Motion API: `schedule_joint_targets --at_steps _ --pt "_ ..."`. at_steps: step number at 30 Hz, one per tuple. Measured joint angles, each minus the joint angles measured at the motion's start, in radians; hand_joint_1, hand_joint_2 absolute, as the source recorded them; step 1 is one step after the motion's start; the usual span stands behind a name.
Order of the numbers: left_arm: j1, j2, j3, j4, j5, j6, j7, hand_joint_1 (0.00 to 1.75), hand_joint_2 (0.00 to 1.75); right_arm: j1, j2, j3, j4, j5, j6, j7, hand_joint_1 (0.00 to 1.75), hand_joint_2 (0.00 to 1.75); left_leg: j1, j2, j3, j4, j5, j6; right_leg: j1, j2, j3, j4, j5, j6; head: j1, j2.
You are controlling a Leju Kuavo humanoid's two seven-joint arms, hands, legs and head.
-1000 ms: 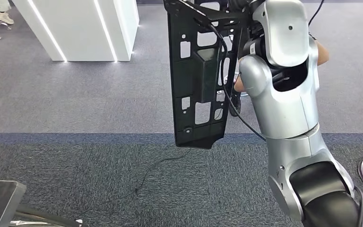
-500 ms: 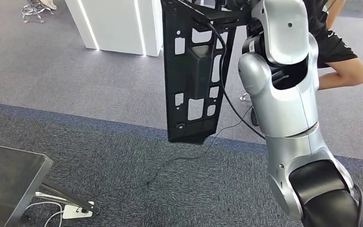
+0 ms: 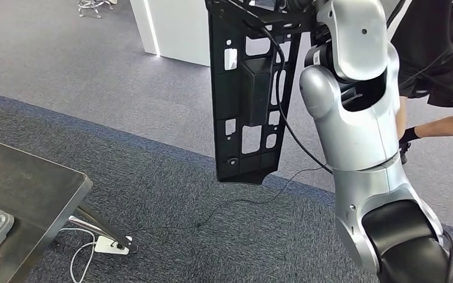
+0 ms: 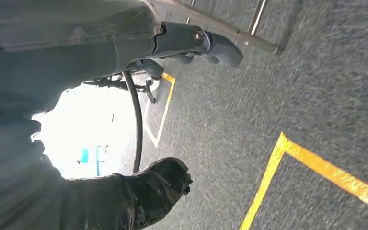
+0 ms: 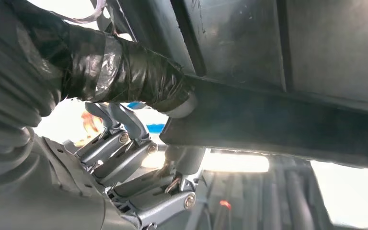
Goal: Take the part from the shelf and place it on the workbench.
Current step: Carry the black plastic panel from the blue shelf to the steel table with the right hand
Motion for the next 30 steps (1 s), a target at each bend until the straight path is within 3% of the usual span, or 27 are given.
schedule_joint_targets --at_steps 2,4,6,7,8,11,13,15,17,19,21,22,23,24,26,28,30 --pt "0.001 0.004 0.001 0.003 0.0 0.0 -0.001 0.0 1.75 -0.002 0.002 0.001 0.0 -0.001 0.0 -0.001 1.75 1.75 -0.003 0.033 -0.018 0.034 -0.023 -0.008 -0.005 -0.026 0.009 -0.015 0.009 -0.014 -0.001 0.0" --pt "-0.002 0.01 0.003 0.007 0.0 0.0 -0.002 0.0 1.75 -0.003 0.004 0.001 0.0 -0.002 -0.001 -0.001 1.75 1.75 -0.005 0.087 -0.066 0.135 -0.079 -0.013 -0.004 -0.05 0.011 -0.022 0.012 -0.021 -0.003 0.0" --pt "-0.004 0.014 0.005 0.013 0.0 0.0 -0.003 0.0 1.75 -0.001 0.003 0.001 0.001 -0.004 0.0 -0.002 1.75 1.75 -0.003 0.107 -0.119 0.247 -0.122 -0.019 -0.002 -0.076 0.01 -0.022 0.012 -0.023 -0.003 0.0" --pt "-0.004 0.015 0.007 0.017 0.0 0.0 -0.003 0.0 1.75 0.0 0.003 0.001 0.001 -0.005 0.0 -0.003 1.75 1.75 -0.001 0.112 -0.125 0.261 -0.119 -0.021 -0.002 -0.089 0.009 -0.021 0.011 -0.022 -0.003 0.0" --pt "-0.004 0.017 0.009 0.02 0.0 0.0 -0.003 0.0 1.75 0.001 0.003 0.001 0.002 -0.007 0.001 -0.003 1.75 1.75 0.0 0.117 -0.112 0.24 -0.101 -0.023 -0.002 -0.101 0.009 -0.02 0.009 -0.02 -0.003 0.0" --pt "-0.005 0.028 0.012 0.029 0.0 0.004 -0.005 0.0 1.75 -0.001 0.003 0.001 0.002 -0.009 0.001 -0.004 1.75 1.75 -0.002 0.167 -0.004 0.046 -0.027 -0.019 0.001 -0.132 0.01 -0.012 0.0 -0.008 -0.002 0.0" --pt "-0.006 0.032 0.013 0.035 0.0 0.007 -0.006 0.0 1.75 -0.003 0.004 0.002 0.002 -0.01 0.001 -0.004 1.75 1.75 -0.007 0.184 0.022 -0.004 -0.022 -0.006 0.006 -0.147 0.013 -0.008 -0.007 0.002 -0.002 0.0" --pt "-0.005 0.034 0.013 0.041 0.0 0.009 -0.006 0.0 1.75 -0.005 0.004 0.002 0.002 -0.011 0.001 -0.004 1.75 1.75 -0.007 0.162 0.023 -0.004 -0.019 0.006 0.006 -0.159 0.018 -0.008 -0.012 0.013 -0.001 0.0" --pt "-0.005 0.037 0.013 0.045 0.0 0.01 -0.005 0.0 1.75 -0.006 0.005 0.003 0.002 -0.011 0.001 -0.004 1.75 1.75 -0.003 0.142 0.026 -0.01 -0.014 0.017 0.001 -0.125 0.009 0.022 -0.036 0.024 -0.001 0.0" --pt "-0.008 0.04 0.013 0.048 0.0 0.011 -0.005 0.0 1.75 -0.006 0.003 0.002 0.003 -0.011 0.001 -0.004 1.75 1.75 -0.002 0.123 0.026 -0.012 -0.009 0.027 -0.005 -0.065 -0.04 0.126 -0.094 0.032 -0.001 0.0" --pt "-0.011 0.042 0.013 0.052 0.0 0.011 -0.006 0.0 1.75 -0.004 0.0 0.002 0.006 -0.012 0.002 -0.004 1.75 1.75 -0.003 0.1 0.023 -0.01 -0.008 0.031 -0.006 -0.043 -0.104 0.251 -0.14 0.034 -0.001 0.0" --pt "-0.011 0.043 0.014 0.055 0.0 0.011 -0.006 0.0 1.75 -0.003 -0.002 0.002 0.008 -0.012 0.003 -0.004 1.75 1.75 -0.004 0.086 0.022 -0.008 -0.008 0.031 -0.006 -0.04 -0.121 0.277 -0.138 0.034 -0.001 0.0" --pt "-0.01 0.044 0.014 0.057 0.0 0.011 -0.006 0.0 1.75 -0.003 -0.003 0.002 0.01 -0.012 0.003 -0.004 1.75 1.75 -0.004 0.072 0.021 -0.006 -0.009 0.031 -0.006 -0.038 -0.12 0.265 -0.117 0.031 -0.001 0.0" --pt "-0.01 0.045 0.014 0.059 0.0 0.011 -0.006 0.0 1.75 -0.003 -0.004 0.002 0.011 -0.012 0.003 -0.004 1.75 1.75 -0.004 0.059 0.021 -0.004 -0.009 0.03 -0.006 -0.032 -0.1 0.214 -0.08 0.027 -0.001 0.0" --pt "-0.011 0.048 0.014 0.064 0.0 0.01 -0.007 0.0 1.75 -0.006 -0.005 0.002 0.011 -0.014 0.003 -0.004 1.75 1.75 -0.004 0.033 0.019 -0.001 -0.009 0.027 -0.006 0.009 -0.044 0.078 -0.013 0.015 -0.001 0.0" --pt "-0.011 0.051 0.014 0.07 0.0 0.009 -0.009 0.0 1.75 -0.009 -0.007 0.002 0.012 -0.015 0.003 -0.004 1.75 1.75 -0.002 0.011 0.012 0.0 -0.007 0.017 -0.003 0.037 -0.016 0.009 0.006 0.008 -0.001 0.0" --pt "-0.009 0.053 0.014 0.075 0.0 0.008 -0.011 0.0 1.75 -0.011 -0.007 0.002 0.012 -0.016 0.003 -0.004 1.75 1.75 0.002 -0.011 0.006 -0.005 -0.003 0.002 -0.001 0.021 -0.011 -0.001 0.007 0.002 0.0 0.0"
